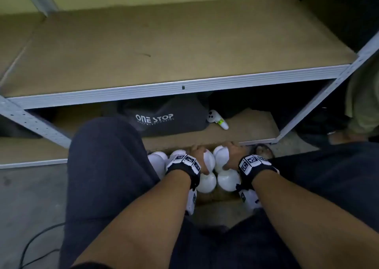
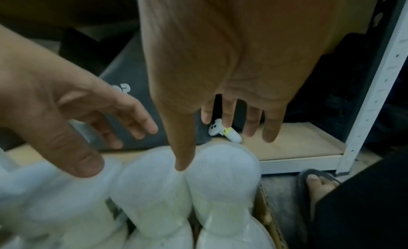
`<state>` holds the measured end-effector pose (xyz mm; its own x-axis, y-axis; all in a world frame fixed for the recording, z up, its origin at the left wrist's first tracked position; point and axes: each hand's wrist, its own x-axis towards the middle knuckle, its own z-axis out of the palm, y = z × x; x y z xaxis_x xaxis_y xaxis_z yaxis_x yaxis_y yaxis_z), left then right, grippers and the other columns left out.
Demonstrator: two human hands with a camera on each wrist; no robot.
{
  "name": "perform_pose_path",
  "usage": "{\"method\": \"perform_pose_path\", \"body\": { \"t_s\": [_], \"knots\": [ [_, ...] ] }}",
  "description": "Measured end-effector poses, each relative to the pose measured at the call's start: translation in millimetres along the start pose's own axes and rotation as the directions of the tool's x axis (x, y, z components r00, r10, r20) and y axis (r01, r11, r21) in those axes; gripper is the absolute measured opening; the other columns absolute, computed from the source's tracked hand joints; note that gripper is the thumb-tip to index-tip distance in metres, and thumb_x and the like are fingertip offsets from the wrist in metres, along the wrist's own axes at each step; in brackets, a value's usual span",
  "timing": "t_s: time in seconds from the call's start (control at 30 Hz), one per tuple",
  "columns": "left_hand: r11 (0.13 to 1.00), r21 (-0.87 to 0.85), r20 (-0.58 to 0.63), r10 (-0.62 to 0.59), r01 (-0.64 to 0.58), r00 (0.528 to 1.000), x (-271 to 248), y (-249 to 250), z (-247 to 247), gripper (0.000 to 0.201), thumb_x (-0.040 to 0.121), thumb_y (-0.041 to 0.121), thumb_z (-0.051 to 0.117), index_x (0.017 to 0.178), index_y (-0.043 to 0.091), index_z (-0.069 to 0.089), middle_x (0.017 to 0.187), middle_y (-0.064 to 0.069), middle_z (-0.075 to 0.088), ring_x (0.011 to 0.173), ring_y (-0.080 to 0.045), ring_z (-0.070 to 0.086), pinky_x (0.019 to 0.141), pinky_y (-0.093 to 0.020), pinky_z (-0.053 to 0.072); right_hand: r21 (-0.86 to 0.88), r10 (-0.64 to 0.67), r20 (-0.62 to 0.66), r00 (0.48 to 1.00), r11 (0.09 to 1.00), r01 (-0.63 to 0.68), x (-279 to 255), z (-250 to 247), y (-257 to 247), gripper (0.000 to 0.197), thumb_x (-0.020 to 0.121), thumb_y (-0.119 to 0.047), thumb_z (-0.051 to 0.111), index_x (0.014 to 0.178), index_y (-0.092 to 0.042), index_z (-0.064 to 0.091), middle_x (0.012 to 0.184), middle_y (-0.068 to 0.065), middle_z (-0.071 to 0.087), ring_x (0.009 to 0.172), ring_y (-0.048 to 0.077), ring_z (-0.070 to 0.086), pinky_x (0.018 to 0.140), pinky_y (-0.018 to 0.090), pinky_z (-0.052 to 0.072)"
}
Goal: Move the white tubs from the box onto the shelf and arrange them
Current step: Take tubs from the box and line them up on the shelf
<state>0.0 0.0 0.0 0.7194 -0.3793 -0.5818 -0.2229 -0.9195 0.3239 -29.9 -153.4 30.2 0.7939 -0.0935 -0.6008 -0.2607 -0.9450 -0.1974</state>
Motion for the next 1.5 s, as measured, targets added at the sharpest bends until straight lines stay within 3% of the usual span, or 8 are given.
{"method": "perform_pose_path", "body": {
  "t_s": [0.23, 0.43, 0.8, 0.93, 1.03, 1.2, 1.33, 1.5],
  "knots": [
    [0.999, 0.045, 0.031, -0.004, 0.002, 1.000, 23.3, 2.3, 17.2, 0.098, 0.059, 0.041, 0.084, 0.140, 0.027, 0.030, 0.143, -0.005, 0.026, 0.132, -0.032, 0.033, 0.103, -0.045, 0.039, -0.020, 0.059, 0.044, 0.997, 0.998, -0.059, 19.5, 19.3, 11.5, 0.097, 0.070, -0.028, 0.079, 0.147, -0.028, 0.019, 0.157, 0.003, 0.008, 0.142, 0.034, 0.021, 0.111, 0.045, 0.029],
    [0.989, 0.146, 0.018, 0.019, -0.021, 1.000, 35.4, -0.3, 27.2, 0.097, 0.060, 0.033, 0.083, 0.140, 0.030, 0.029, 0.139, -0.004, 0.028, 0.128, -0.031, 0.033, 0.100, -0.045, 0.036, -0.034, 0.118, 0.108, 0.987, 0.993, -0.115, 40.9, 35.3, 9.1, 0.111, 0.067, -0.031, 0.083, 0.149, -0.032, 0.009, 0.157, 0.005, 0.000, 0.138, 0.037, 0.028, 0.108, 0.044, 0.039],
    [0.997, 0.065, 0.033, -0.035, 0.033, 0.999, 34.0, 4.6, 23.4, 0.094, 0.056, 0.022, 0.084, 0.136, 0.024, 0.034, 0.136, -0.003, 0.030, 0.127, -0.030, 0.033, 0.097, -0.047, 0.040, 0.037, 0.166, 0.137, 0.977, 0.984, -0.173, 39.0, 29.6, 3.1, 0.107, 0.065, -0.025, 0.084, 0.147, -0.029, 0.016, 0.158, 0.004, -0.004, 0.139, 0.040, 0.023, 0.109, 0.047, 0.038],
    [1.000, 0.013, 0.026, -0.020, 0.020, 0.999, 24.9, 12.1, 6.0, 0.092, 0.057, 0.026, 0.085, 0.133, 0.020, 0.034, 0.137, -0.004, 0.031, 0.130, -0.031, 0.032, 0.097, -0.048, 0.040, 0.060, 0.162, 0.086, 0.983, 0.984, -0.167, 26.5, 15.0, 1.5, 0.092, 0.069, -0.022, 0.080, 0.143, -0.024, 0.025, 0.152, 0.008, 0.014, 0.138, 0.036, 0.030, 0.112, 0.044, 0.031],
    [1.000, -0.018, 0.000, -0.016, 0.016, 1.000, 13.5, 14.5, -16.4, 0.090, 0.056, 0.028, 0.084, 0.131, 0.018, 0.035, 0.134, -0.006, 0.033, 0.128, -0.032, 0.034, 0.097, -0.047, 0.044, 0.119, 0.158, 0.014, 0.987, 0.980, -0.159, 15.7, -2.2, -6.2, 0.076, 0.073, -0.017, 0.072, 0.138, -0.025, 0.031, 0.144, 0.009, 0.024, 0.135, 0.041, 0.031, 0.108, 0.047, 0.038],
    [1.000, -0.007, -0.174, 0.002, -0.003, 0.985, -19.7, 11.8, -59.7, 0.091, 0.056, 0.030, 0.085, 0.133, 0.020, 0.038, 0.133, -0.004, 0.034, 0.126, -0.030, 0.034, 0.094, -0.046, 0.046, 0.127, 0.111, -0.085, 0.990, 0.987, -0.100, -7.6, -35.9, -32.6, 0.099, 0.067, -0.022, 0.080, 0.147, -0.032, 0.022, 0.145, 0.004, 0.022, 0.132, 0.040, 0.031, 0.099, 0.044, 0.044],
    [0.999, 0.028, -0.229, 0.022, -0.016, 0.973, -52.9, 8.7, -100.9, 0.096, 0.055, 0.034, 0.086, 0.137, 0.023, 0.038, 0.133, -0.004, 0.036, 0.126, -0.032, 0.037, 0.097, -0.051, 0.044, 0.068, 0.055, -0.143, 0.988, 0.997, -0.045, -31.4, -67.9, -56.0, 0.094, 0.063, -0.026, 0.084, 0.142, -0.029, 0.032, 0.138, 0.004, 0.027, 0.127, 0.039, 0.032, 0.092, 0.045, 0.047],
    [0.997, 0.056, -0.306, 0.059, -0.044, 0.950, -99.0, 8.5, -149.8, 0.098, 0.055, 0.038, 0.085, 0.140, 0.023, 0.038, 0.133, -0.005, 0.040, 0.125, -0.031, 0.039, 0.095, -0.049, 0.048, 0.030, -0.034, -0.214, 0.976, 0.999, 0.041, -66.7, -110.3, -76.4, 0.098, 0.062, -0.032, 0.084, 0.144, -0.032, 0.031, 0.139, 0.003, 0.029, 0.127, 0.037, 0.033, 0.096, 0.052, 0.047]
  ]
}}
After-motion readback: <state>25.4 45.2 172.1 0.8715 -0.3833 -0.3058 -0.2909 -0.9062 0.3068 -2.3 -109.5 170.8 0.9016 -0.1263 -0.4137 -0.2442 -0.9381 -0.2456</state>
